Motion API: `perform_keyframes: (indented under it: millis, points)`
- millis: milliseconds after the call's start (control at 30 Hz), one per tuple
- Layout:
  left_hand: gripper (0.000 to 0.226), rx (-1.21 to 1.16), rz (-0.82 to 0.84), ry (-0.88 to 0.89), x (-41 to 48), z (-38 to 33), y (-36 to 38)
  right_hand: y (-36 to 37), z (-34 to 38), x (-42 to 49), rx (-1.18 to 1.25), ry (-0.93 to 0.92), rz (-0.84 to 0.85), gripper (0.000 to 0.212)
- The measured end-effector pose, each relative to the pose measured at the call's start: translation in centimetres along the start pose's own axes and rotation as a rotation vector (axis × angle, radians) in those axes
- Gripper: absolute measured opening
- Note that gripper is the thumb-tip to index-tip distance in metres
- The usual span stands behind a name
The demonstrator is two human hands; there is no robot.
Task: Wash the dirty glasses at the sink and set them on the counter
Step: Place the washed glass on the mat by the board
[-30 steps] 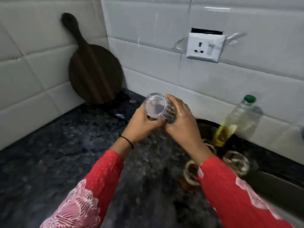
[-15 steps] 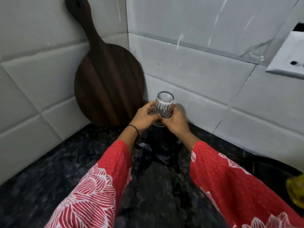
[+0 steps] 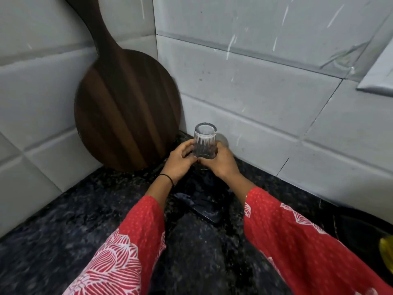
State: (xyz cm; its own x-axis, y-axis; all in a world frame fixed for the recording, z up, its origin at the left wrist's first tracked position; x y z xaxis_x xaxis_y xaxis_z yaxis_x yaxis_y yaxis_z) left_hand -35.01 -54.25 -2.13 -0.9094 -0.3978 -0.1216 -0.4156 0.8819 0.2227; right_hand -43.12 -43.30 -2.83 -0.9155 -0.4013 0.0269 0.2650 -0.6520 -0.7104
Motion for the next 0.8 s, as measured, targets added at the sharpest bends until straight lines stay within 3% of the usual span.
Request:
perform_keyframes:
  millis: [133, 267, 400, 533, 633, 733, 800]
  points:
    - [0.050, 0.101, 0.010, 0.001, -1.5, -1.1, 0.9, -0.8, 1.3, -0.5, -0.048, 0.011, 0.109, 0.060]
    - [0.043, 0.168, -0.152, 0.145, -3.5, -4.9, 0.8, -5.4, 4.2, -1.9, -0.078, 0.032, 0.109, 0.061]
    - [0.030, 0.079, -0.124, 0.349, -9.1, -10.0, 4.0, -12.9, 7.3, -7.7, 0.209, -0.024, -0.012, 0.019]
    - [0.021, -0.051, 0.008, 0.534, -18.2, -14.0, 9.9, -22.5, 7.3, -19.0, 0.419, -0.183, -0.291, 0.017]
    - [0.015, -0.168, 0.130, 0.631, -24.1, -13.9, 12.9, -27.2, 4.7, -27.8, 0.410, -0.256, -0.568, 0.018]
    - [0.014, -0.206, 0.279, 0.473, -28.0, -8.1, 17.1, -28.7, -2.4, -36.0, 0.226, -0.111, -0.827, 0.029]
    - [0.023, -0.172, 0.361, 0.305, -29.6, -2.9, 19.3, -27.9, -7.4, -40.1, 0.171, 0.025, -0.886, 0.026]
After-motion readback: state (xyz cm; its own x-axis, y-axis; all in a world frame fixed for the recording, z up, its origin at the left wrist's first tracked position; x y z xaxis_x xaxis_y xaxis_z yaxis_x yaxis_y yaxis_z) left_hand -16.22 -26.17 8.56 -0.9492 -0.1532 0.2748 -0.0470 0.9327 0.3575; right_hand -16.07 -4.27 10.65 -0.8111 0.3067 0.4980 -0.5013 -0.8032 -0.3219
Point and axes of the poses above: each hand's wrist, its own x-axis towards the middle knuckle, its own y-axis out of the palm, z = x × y, the point moved 8 cm from there along x, towards the middle knuckle, and after that the axes turned 13 degrees about -x, right-handed, at the moved point
